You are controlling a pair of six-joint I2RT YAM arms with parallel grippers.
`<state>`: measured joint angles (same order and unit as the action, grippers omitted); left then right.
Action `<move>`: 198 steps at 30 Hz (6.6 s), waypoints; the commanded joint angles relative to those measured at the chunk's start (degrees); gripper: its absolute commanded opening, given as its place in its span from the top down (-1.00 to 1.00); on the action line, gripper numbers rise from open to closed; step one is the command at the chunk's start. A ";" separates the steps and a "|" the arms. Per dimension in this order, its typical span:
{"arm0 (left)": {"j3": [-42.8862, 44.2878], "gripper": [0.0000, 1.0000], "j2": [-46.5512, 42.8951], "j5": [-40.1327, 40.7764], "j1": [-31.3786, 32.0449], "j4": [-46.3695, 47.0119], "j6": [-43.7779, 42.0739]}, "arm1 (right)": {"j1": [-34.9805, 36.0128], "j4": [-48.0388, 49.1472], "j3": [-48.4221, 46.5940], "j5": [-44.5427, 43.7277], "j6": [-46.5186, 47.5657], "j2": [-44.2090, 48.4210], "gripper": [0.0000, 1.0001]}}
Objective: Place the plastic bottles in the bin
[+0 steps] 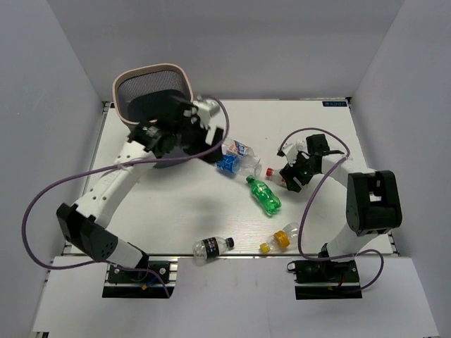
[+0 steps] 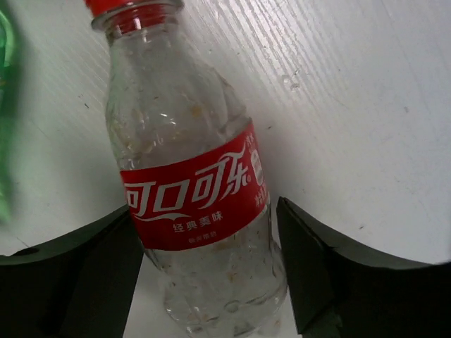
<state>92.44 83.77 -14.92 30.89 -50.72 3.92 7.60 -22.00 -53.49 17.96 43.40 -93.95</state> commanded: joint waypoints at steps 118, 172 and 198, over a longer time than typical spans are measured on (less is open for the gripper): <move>23.92 -0.44 10.01 68.09 -0.91 25.05 -0.94 | -13.14 -53.24 -1.01 33.46 58.73 17.92 -0.58; -49.20 -1.00 -22.95 2.18 6.90 24.62 18.14 | 15.24 30.94 -32.35 27.22 -12.97 9.42 0.66; -51.57 -1.00 -23.47 2.26 10.15 26.46 22.00 | 35.12 51.71 -81.77 13.69 -23.89 -37.36 -0.81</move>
<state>40.42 61.41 -12.49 40.56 -25.54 24.91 43.22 24.12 -133.69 35.44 20.14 -134.15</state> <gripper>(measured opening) 0.998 0.902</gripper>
